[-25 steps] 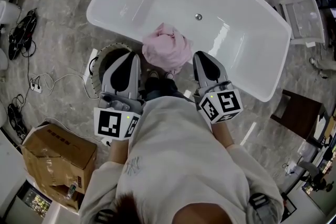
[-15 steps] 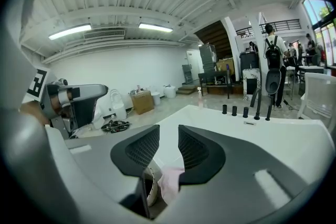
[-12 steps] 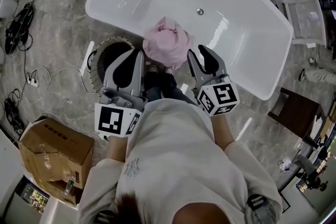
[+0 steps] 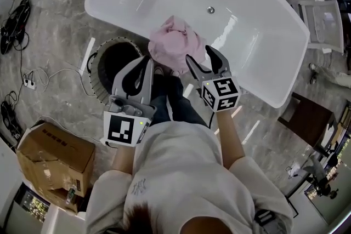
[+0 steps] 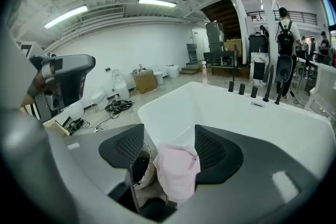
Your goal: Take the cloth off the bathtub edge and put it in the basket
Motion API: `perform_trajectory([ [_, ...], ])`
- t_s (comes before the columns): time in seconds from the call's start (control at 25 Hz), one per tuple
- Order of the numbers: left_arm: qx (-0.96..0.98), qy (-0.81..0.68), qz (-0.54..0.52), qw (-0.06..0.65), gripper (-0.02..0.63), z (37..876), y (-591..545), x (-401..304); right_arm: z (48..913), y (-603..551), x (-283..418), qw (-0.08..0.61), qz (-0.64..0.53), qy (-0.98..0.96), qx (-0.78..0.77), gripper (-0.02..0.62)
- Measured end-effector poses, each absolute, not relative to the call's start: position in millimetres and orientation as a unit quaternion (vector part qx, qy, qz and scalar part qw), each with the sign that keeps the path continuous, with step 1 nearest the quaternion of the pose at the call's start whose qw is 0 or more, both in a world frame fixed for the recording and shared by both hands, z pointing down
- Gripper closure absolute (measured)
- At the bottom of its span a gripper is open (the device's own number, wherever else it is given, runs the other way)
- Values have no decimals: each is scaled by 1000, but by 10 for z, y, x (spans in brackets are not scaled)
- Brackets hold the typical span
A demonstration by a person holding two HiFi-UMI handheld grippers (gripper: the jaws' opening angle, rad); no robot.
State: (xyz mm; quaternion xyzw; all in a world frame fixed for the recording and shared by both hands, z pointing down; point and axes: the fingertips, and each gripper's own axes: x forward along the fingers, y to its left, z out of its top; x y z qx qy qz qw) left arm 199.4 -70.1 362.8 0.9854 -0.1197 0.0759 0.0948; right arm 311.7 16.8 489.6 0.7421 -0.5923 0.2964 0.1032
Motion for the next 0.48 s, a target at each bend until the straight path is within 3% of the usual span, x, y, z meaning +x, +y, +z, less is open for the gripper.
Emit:
perform_trajectory([
  [0.32,976,-127,78,157,592,4096,-776,2188,5642,-1,3163,127,324,-578,738,261],
  [0.48,973,-140,83,166,592,4413,-892,2267,6123,-34,3249,133,354,-555,741,177],
])
